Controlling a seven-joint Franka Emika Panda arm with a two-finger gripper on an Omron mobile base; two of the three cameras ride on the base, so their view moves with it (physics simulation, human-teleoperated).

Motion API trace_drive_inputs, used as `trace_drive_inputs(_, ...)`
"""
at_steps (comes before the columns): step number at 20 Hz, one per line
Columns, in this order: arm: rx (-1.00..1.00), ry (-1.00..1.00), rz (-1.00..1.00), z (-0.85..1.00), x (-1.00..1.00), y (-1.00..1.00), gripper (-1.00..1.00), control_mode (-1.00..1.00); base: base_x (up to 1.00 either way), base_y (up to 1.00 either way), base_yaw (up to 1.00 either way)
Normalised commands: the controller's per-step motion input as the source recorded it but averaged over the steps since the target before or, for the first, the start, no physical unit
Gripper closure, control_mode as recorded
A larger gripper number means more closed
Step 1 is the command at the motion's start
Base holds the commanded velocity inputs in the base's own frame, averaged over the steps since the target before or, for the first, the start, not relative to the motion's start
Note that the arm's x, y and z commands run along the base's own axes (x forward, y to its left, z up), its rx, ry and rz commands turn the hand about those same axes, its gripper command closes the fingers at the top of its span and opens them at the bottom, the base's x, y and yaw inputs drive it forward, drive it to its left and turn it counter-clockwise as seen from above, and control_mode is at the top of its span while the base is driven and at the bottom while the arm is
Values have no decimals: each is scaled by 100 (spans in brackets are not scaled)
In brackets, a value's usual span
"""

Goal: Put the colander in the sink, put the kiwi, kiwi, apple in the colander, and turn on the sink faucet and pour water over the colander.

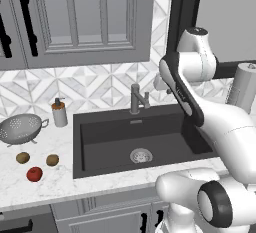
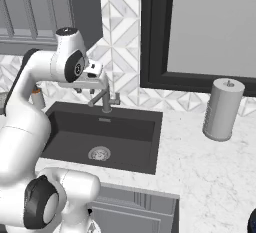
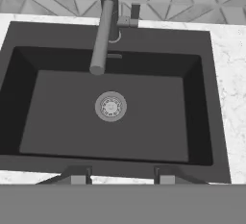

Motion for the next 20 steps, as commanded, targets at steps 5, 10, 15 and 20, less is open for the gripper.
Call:
trace_drive_inputs(5, 0, -15, -2, 0, -32, 4, -100, -100, 0, 0, 0)
trace_drive_inputs(10, 2, -12, -4, -7, -60, 38, -100, -100, 0, 0, 0)
trace_drive_inputs(15, 15, -3, -1, -16, -36, 63, -100, -100, 0, 0, 0)
trace_drive_inputs(20, 17, -8, -7, -18, -14, 89, -100, -100, 0, 0, 0)
